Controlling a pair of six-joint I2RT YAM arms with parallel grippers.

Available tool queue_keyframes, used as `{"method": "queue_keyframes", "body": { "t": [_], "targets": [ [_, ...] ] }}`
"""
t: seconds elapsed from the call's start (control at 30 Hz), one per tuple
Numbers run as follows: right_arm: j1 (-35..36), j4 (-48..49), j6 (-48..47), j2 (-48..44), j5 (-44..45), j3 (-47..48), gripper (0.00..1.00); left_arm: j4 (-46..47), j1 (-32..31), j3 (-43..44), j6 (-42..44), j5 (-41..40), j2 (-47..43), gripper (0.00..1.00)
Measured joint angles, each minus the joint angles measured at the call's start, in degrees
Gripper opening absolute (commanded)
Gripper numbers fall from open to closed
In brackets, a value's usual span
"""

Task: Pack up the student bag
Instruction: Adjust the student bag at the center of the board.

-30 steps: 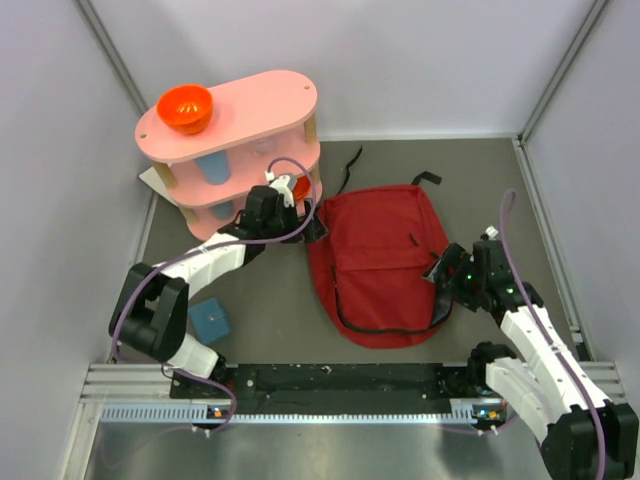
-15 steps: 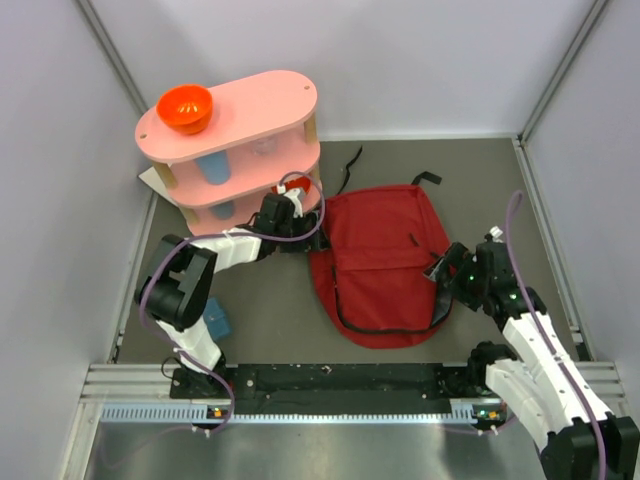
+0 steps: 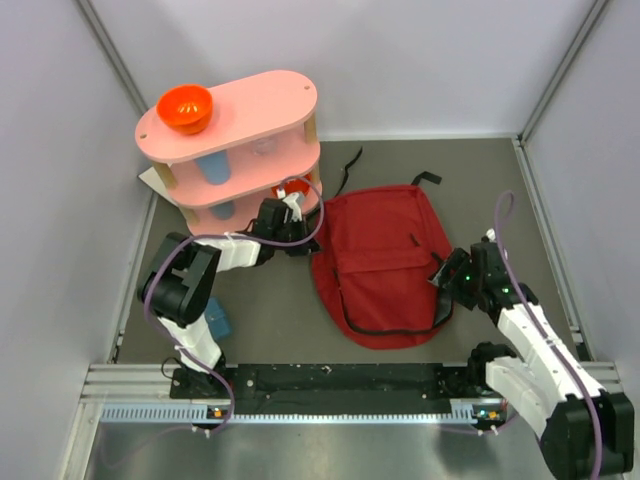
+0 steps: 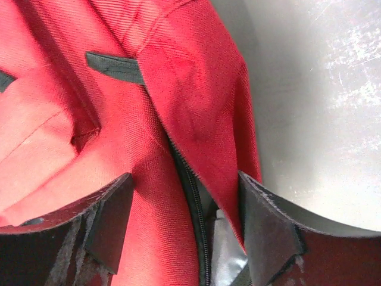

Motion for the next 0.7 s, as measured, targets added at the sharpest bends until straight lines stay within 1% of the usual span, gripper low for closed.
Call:
{"method": "queue_keyframes", "body": {
  "t": [0.1, 0.13, 0.2, 0.3, 0.4, 0.43, 0.57, 0.7],
  "targets": [
    [0.0, 1.9, -0.9, 4.5, -0.4, 0.0, 0.53, 1.8, 0.2, -2.5, -1.2, 1.1, -1.4, 0.00],
    [0.0, 2.6, -1.3, 6.0, -0.5, 0.0, 0.45, 2.3, 0.2, -3.6, -1.6, 1.4, -2.3, 0.00],
    [-0.2, 4.0, -2.0, 8.0, -0.7, 0.1, 0.36, 2.8, 0.2, -6.0, -2.6, 1.8, -4.8, 0.00],
    [-0.2, 5.3, -3.2, 10.6, -1.0, 0.9, 0.35, 3.1, -0.4, -10.0, -4.2, 1.7, -9.5, 0.00],
    [-0.2, 6.7, -4.6, 13.1, -1.8, 3.2, 0.35, 2.6, -2.3, -14.9, -6.0, 0.2, -16.2, 0.00],
    [-0.2, 7.0, -5.1, 14.3, -2.2, 4.3, 0.33, 2.3, -3.2, -16.3, -6.6, -0.6, -18.3, 0.00],
    [-0.3, 10.0, -6.9, 22.1, -7.5, 9.5, 0.35, 0.9, -7.0, -22.5, -9.8, -4.9, -27.7, 0.00],
    [-0.2, 13.2, -8.2, 30.0, -14.1, 13.7, 0.36, -1.3, -8.5, -26.3, -12.8, -9.2, -33.7, 0.00]
  ]
}}
